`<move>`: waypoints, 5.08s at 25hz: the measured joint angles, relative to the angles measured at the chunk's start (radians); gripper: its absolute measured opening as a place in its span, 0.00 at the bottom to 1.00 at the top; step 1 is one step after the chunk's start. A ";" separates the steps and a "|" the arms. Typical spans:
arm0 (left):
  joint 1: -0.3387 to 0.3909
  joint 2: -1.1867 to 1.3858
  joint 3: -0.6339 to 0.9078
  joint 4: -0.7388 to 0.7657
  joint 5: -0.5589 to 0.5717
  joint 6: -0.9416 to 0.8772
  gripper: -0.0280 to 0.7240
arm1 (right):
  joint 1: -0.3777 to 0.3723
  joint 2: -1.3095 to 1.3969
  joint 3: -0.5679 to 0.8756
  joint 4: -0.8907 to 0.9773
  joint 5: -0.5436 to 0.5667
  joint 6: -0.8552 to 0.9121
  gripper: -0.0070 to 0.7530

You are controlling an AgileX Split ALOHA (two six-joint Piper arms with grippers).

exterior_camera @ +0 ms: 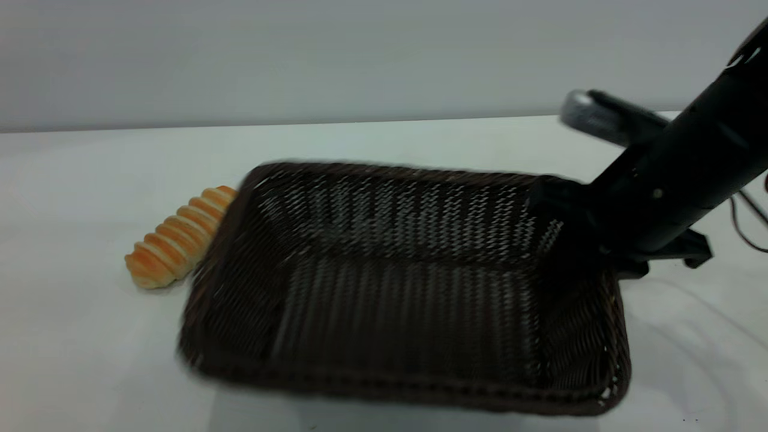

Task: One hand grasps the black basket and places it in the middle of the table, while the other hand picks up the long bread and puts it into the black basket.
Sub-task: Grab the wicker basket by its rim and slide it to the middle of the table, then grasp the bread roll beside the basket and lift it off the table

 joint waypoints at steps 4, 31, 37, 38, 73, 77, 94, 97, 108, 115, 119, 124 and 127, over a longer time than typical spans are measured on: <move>-0.002 0.000 0.000 -0.001 0.000 0.000 0.79 | 0.000 0.060 -0.063 -0.006 0.057 -0.054 0.13; -0.002 0.000 0.000 -0.003 0.026 0.000 0.79 | -0.041 0.186 -0.307 -0.095 0.177 0.061 0.65; -0.002 0.000 0.000 -0.003 0.026 0.000 0.79 | -0.148 0.120 -0.310 -0.099 0.329 0.077 0.72; -0.002 0.000 0.000 -0.003 0.026 0.000 0.79 | -0.166 0.104 -0.310 -0.101 0.366 0.077 0.72; -0.002 0.609 -0.029 -0.105 -0.154 0.185 0.79 | -0.220 -0.836 -0.120 -0.928 0.855 0.474 0.68; -0.002 0.775 -0.136 -0.113 -0.157 0.260 0.79 | -0.220 -0.892 -0.099 -0.930 0.878 0.475 0.68; -0.002 1.270 -0.331 -0.006 -0.410 0.363 0.79 | -0.220 -0.985 -0.072 -0.930 0.910 0.476 0.68; -0.002 1.305 -0.333 0.002 -0.476 0.395 0.79 | -0.220 -0.985 -0.072 -0.931 0.910 0.476 0.68; -0.037 1.467 -0.336 0.027 -0.786 0.837 0.79 | -0.220 -0.985 -0.072 -0.932 0.904 0.476 0.68; -0.040 1.552 -0.338 0.031 -0.955 0.865 0.79 | -0.220 -0.985 -0.072 -0.956 0.902 0.476 0.68; -0.040 1.599 -0.338 0.048 -1.007 0.865 0.79 | -0.220 -0.985 -0.072 -0.961 0.897 0.476 0.68; -0.058 1.641 -0.345 0.099 -1.045 0.866 0.79 | -0.220 -0.985 -0.071 -0.961 0.883 0.476 0.68; -0.065 1.658 -0.346 0.117 -1.058 0.866 0.77 | -0.220 -0.985 -0.071 -0.962 0.875 0.476 0.68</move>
